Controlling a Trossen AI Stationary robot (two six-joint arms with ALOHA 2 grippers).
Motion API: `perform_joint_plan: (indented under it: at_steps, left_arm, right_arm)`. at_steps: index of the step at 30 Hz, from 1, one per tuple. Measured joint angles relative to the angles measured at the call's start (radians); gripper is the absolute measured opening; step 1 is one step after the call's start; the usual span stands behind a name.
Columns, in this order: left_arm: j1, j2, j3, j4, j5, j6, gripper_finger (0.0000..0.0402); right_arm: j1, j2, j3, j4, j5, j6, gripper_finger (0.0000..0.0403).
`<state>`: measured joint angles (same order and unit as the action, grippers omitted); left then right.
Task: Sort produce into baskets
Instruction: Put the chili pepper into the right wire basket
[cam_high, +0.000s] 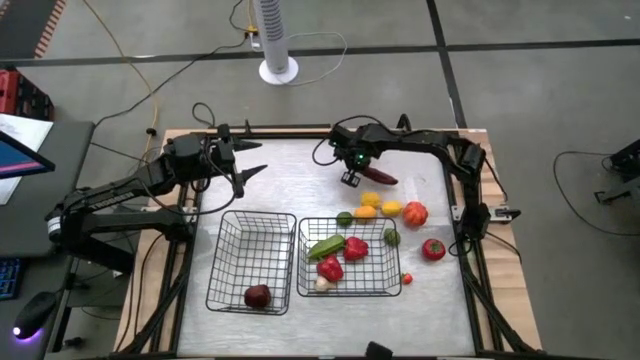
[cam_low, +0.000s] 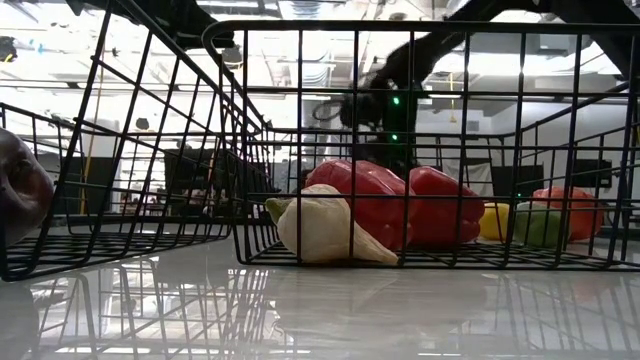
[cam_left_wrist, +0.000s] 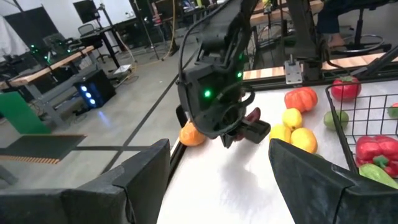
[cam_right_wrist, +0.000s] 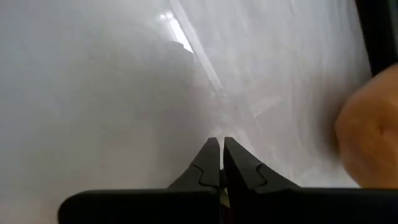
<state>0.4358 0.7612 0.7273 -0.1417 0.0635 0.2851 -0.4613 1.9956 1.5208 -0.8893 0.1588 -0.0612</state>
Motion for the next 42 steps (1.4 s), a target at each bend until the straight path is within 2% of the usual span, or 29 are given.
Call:
perform_joint_plan:
  at_steps: [12,18,24,34,38,42]
  left_arm:
    - [0.0,0.0,0.0,-0.012,0.0,0.0,0.0261]
    - [0.0,0.0,0.0,-0.017,0.0,-0.01,0.0261]
    - [0.0,0.0,0.0,-0.029,0.0,-0.018,0.0261]
    - [0.0,0.0,0.0,-0.028,0.0,-0.018,0.0261]
    - [0.0,0.0,0.0,-0.028,0.002,-0.032,0.0261]
    - [0.0,0.0,0.0,-0.037,0.009,-0.042,0.0261]
  right_arm:
    - [0.187,-0.003,0.294,-0.268,0.0,0.018,0.0038]
    - [0.293,-0.004,0.394,-0.355,-0.005,0.045,0.004]
    - [0.395,-0.004,0.417,-0.39,-0.084,0.093,0.0041]
    - [0.538,-0.044,0.418,-0.381,-0.127,0.148,0.0049]
    - [0.58,-0.045,0.402,-0.333,-0.116,0.139,0.0075]
    - [0.596,-0.044,0.386,-0.324,-0.112,0.148,0.0129]
